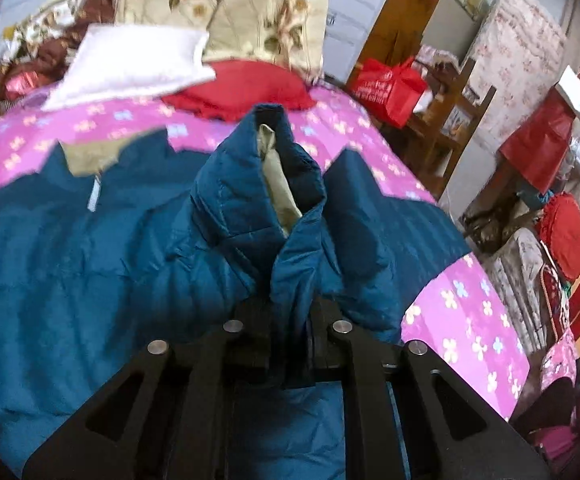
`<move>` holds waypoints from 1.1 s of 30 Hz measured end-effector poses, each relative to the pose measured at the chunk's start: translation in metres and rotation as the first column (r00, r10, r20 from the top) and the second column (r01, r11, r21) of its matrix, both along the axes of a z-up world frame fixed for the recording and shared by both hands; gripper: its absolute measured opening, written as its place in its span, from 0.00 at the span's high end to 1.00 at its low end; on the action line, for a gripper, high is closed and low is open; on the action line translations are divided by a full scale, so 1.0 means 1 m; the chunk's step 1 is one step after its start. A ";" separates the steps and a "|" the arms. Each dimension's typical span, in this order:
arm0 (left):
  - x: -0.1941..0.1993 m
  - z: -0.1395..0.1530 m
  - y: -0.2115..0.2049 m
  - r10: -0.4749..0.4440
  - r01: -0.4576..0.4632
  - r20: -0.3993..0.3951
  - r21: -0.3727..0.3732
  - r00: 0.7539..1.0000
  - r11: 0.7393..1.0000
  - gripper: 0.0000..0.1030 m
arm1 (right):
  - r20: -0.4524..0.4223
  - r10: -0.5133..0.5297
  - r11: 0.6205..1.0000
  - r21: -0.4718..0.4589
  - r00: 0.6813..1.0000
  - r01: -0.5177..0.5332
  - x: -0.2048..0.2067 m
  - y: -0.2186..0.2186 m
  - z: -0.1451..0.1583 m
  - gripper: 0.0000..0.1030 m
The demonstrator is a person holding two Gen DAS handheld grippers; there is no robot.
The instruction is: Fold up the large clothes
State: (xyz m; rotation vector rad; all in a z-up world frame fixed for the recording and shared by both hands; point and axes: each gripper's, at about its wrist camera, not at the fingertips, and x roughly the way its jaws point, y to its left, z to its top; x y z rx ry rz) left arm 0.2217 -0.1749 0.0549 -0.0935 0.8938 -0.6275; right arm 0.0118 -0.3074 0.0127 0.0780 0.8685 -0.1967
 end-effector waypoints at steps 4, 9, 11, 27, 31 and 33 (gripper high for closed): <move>-0.002 -0.015 -0.001 -0.021 0.019 -0.063 -0.025 0.998 1.000 0.46 | -0.005 -0.006 1.000 0.029 1.000 0.006 0.002 -0.004 -0.003 0.01; -0.028 -0.002 0.030 -0.010 0.010 -0.008 -0.013 1.000 1.000 0.36 | 0.000 -0.013 0.999 0.030 1.000 0.013 0.002 -0.002 -0.001 0.01; -0.033 0.001 0.054 0.025 -0.026 0.014 0.007 1.000 1.000 0.36 | 0.003 -0.018 1.000 0.020 1.000 0.018 0.001 -0.002 -0.001 0.01; 0.005 -0.065 0.289 0.634 -0.632 0.043 0.158 0.772 0.759 0.36 | 0.119 0.201 0.974 0.077 0.972 -0.211 0.139 0.041 0.044 0.01; 0.021 -0.081 0.285 0.642 -0.628 0.016 0.228 0.766 0.744 0.34 | 0.119 0.257 0.953 0.132 0.959 -0.271 0.203 0.063 0.008 0.01; 0.022 -0.083 0.284 0.653 -0.633 -0.008 0.233 0.758 0.738 0.32 | 0.101 0.296 0.935 0.173 0.950 -0.310 0.226 0.063 -0.017 0.01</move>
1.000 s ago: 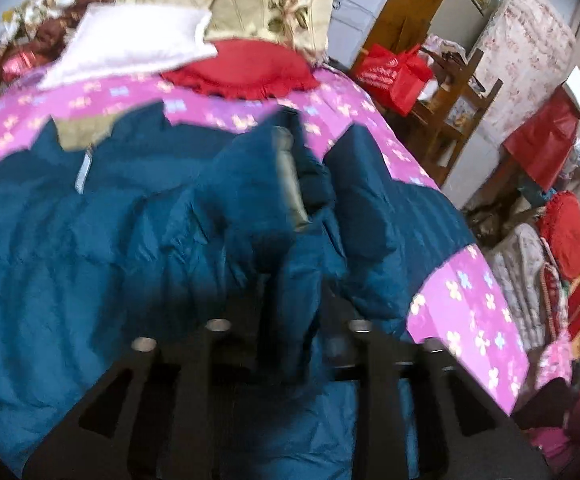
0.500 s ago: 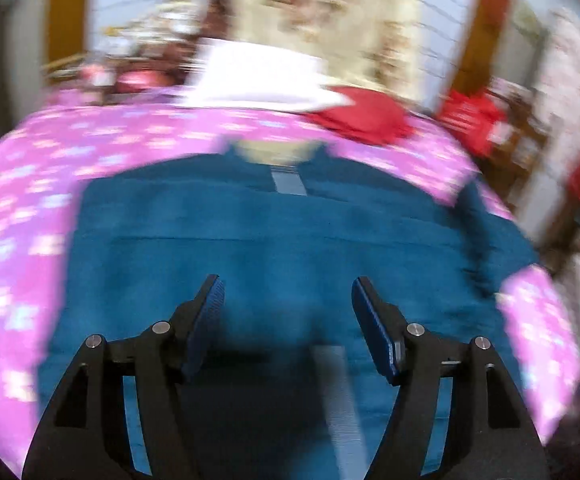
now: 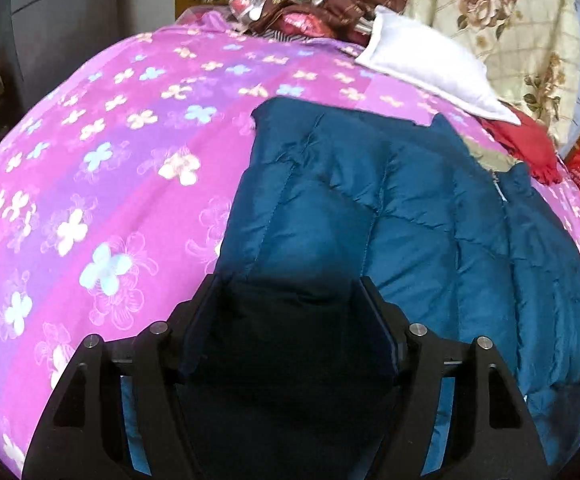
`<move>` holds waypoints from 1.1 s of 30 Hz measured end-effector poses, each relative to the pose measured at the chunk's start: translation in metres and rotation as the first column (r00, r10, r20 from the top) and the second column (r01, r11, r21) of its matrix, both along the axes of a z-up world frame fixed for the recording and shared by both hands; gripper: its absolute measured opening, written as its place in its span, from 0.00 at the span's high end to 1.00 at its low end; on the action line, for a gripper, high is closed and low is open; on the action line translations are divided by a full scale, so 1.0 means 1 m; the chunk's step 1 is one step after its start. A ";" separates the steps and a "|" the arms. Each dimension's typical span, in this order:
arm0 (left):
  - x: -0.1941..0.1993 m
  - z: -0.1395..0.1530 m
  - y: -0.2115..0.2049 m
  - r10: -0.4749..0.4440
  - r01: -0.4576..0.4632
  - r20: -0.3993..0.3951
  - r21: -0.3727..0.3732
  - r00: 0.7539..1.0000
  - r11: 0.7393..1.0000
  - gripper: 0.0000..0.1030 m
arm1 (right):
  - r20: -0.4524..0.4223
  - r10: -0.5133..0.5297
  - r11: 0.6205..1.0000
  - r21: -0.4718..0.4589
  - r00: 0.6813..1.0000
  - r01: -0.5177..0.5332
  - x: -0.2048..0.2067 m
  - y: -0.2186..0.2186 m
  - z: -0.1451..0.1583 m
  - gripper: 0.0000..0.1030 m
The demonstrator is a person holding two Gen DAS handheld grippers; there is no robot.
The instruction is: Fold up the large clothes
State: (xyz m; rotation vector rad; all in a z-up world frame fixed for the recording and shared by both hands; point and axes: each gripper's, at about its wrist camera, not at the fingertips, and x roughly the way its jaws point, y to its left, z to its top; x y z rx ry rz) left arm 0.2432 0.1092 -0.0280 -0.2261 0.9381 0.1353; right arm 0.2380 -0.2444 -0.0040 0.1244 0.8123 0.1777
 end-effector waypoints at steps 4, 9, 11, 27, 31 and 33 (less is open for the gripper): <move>0.001 -0.005 0.000 -0.010 0.009 -0.033 -0.012 0.999 1.000 0.25 | -0.192 -0.074 0.996 -0.064 0.978 0.063 0.032 -0.034 -0.065 0.01; -0.004 0.000 -0.007 0.021 -0.019 -0.033 0.044 0.999 0.999 0.25 | -0.195 -0.146 0.989 -0.049 0.970 0.139 0.035 -0.040 -0.038 0.07; -0.010 0.011 -0.007 0.030 -0.030 0.014 0.025 0.999 0.999 0.25 | -0.113 -0.129 0.991 -0.037 0.985 0.126 0.038 -0.027 -0.010 0.07; 0.006 -0.002 0.003 0.043 -0.045 -0.059 -0.032 0.997 0.999 0.24 | -0.187 -0.171 0.978 -0.150 0.967 0.143 0.104 0.006 -0.040 0.02; -0.001 0.007 -0.001 0.060 -0.060 -0.026 0.009 0.998 0.998 0.24 | -0.089 -0.157 0.984 -0.098 0.984 0.149 0.080 0.016 -0.008 0.02; -0.004 0.014 -0.004 0.059 -0.060 0.007 0.040 0.998 0.997 0.24 | -0.053 -0.110 0.991 -0.084 0.992 0.106 0.066 0.035 0.000 0.02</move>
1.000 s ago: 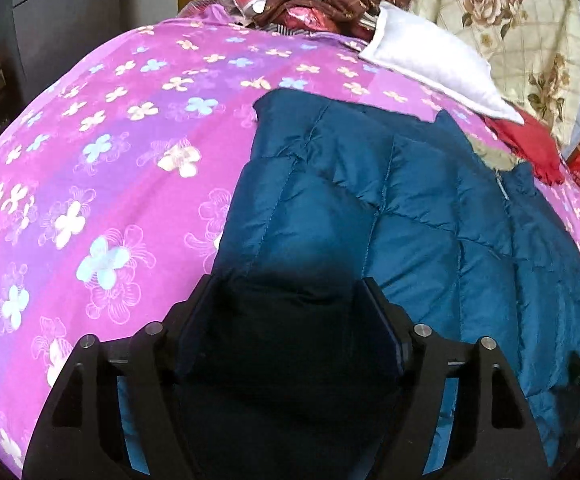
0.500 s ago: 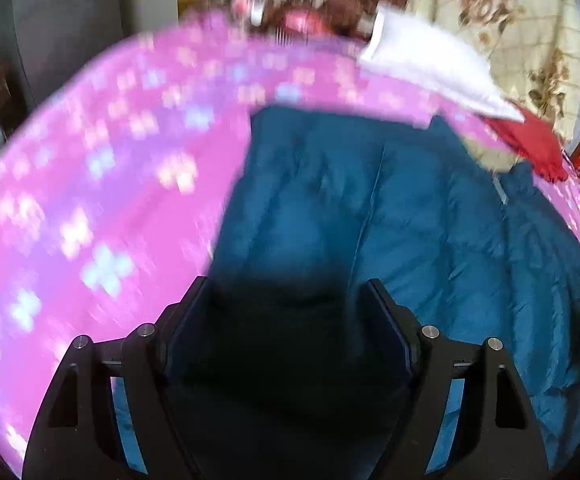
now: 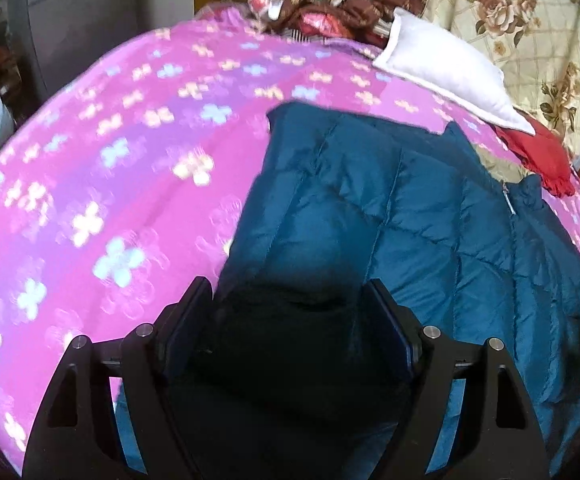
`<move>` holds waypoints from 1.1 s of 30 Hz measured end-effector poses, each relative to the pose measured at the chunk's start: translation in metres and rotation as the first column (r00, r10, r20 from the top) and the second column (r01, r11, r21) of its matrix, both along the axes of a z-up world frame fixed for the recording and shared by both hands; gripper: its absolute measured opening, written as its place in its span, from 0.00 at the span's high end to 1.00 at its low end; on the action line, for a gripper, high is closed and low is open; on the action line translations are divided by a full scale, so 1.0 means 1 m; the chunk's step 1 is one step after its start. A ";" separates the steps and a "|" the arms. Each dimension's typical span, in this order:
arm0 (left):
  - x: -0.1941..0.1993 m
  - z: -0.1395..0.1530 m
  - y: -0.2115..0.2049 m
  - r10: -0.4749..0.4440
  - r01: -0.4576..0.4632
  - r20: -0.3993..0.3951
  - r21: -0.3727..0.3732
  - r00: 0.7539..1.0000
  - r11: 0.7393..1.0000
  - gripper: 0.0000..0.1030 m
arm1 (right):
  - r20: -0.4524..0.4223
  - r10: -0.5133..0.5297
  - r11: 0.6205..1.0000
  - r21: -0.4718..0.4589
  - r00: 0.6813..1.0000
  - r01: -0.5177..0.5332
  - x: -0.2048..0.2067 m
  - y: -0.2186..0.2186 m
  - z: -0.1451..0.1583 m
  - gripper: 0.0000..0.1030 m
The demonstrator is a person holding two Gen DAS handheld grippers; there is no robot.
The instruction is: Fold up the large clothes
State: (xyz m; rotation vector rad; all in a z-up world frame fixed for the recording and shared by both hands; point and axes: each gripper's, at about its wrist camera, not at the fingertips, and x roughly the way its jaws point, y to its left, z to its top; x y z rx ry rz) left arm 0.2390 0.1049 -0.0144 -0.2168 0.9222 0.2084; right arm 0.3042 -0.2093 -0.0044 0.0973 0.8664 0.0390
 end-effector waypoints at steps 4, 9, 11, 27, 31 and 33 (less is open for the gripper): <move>-0.007 0.011 -0.016 -0.050 0.047 0.058 0.049 0.997 0.998 0.24 | -0.088 0.081 0.994 -0.067 0.993 -0.087 -0.014 0.031 -0.032 0.02; 0.005 -0.015 -0.042 -0.155 0.160 -0.053 0.110 0.986 0.981 0.23 | -0.123 0.079 0.993 -0.072 0.989 -0.089 -0.012 0.026 -0.062 0.00; 0.005 -0.013 -0.040 -0.153 0.158 -0.053 0.102 0.987 0.982 0.22 | -0.147 0.086 0.993 -0.065 0.985 -0.096 -0.010 0.023 -0.057 0.00; -0.022 0.007 -0.042 -0.129 0.126 0.023 0.106 0.991 0.986 0.23 | -0.006 -0.629 0.773 -0.120 0.778 0.624 -0.099 -0.375 0.010 0.01; -0.024 0.008 -0.050 -0.145 0.140 0.034 0.131 0.989 0.981 0.23 | -0.108 -0.722 0.689 -0.026 0.683 0.724 -0.113 -0.463 -0.025 0.02; -0.026 0.009 -0.054 -0.148 0.141 0.038 0.144 0.988 0.980 0.23 | -0.122 -0.723 0.682 0.038 0.681 0.731 -0.111 -0.484 -0.038 0.00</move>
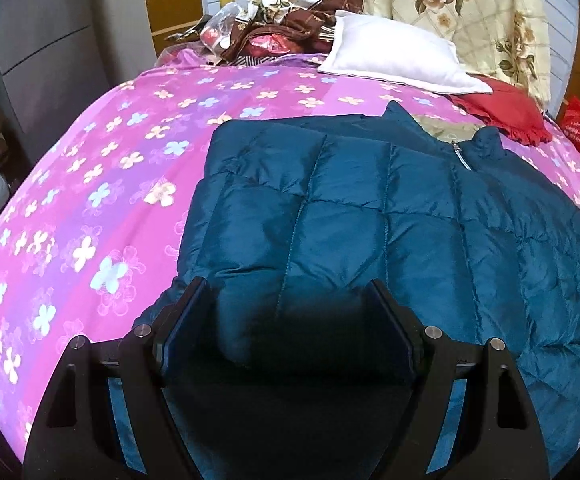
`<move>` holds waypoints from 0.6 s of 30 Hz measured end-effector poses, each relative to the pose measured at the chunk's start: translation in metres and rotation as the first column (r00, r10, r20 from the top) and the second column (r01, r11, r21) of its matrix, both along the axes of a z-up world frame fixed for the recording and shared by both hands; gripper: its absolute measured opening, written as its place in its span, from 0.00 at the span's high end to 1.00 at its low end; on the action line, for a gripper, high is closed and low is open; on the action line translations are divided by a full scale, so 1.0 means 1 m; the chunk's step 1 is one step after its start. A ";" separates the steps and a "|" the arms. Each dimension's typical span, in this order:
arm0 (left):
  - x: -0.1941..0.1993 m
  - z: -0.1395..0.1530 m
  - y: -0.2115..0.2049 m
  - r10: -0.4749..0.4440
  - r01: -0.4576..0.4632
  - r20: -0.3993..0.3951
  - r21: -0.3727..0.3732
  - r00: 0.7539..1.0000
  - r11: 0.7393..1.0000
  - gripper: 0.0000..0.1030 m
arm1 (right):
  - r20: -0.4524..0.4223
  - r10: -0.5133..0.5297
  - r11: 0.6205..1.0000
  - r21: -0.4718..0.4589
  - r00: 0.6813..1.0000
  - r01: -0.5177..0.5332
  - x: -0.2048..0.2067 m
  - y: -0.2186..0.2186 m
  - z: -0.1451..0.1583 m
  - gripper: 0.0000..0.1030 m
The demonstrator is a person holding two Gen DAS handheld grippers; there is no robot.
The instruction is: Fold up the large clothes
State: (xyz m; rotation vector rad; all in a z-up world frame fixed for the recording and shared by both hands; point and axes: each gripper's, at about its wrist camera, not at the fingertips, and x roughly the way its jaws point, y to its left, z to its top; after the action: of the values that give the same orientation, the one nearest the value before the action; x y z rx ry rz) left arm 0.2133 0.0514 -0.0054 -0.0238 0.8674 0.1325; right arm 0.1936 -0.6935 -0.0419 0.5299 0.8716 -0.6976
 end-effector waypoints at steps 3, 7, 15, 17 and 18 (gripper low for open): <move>0.001 -0.002 -0.002 -0.006 0.006 -0.006 0.000 1.000 1.000 0.23 | -0.040 0.055 0.995 -0.080 0.998 -0.058 0.018 0.006 -0.002 0.00; 0.002 -0.006 -0.004 -0.012 0.012 -0.025 0.005 1.000 1.000 0.23 | -0.130 0.180 0.970 -0.138 0.975 -0.198 0.051 0.017 -0.011 0.00; 0.004 -0.007 0.001 0.012 -0.012 -0.027 -0.001 1.000 1.000 0.23 | -0.124 0.374 0.903 -0.179 0.919 -0.391 0.043 0.063 0.001 0.92; 0.004 -0.006 0.004 0.030 -0.030 -0.025 0.018 0.999 0.999 0.23 | -0.104 0.383 0.883 -0.250 0.918 -0.397 0.029 0.083 0.020 0.92; 0.005 -0.006 0.005 0.037 -0.036 -0.026 0.036 0.999 0.999 0.23 | -0.085 0.382 0.877 -0.281 0.920 -0.390 0.021 0.094 0.033 0.92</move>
State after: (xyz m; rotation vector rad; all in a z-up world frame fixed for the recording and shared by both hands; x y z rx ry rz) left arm 0.2185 0.0566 -0.0109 -0.0047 0.8918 0.1824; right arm 0.2144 -0.5992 -0.0089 0.0714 0.8484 -0.4541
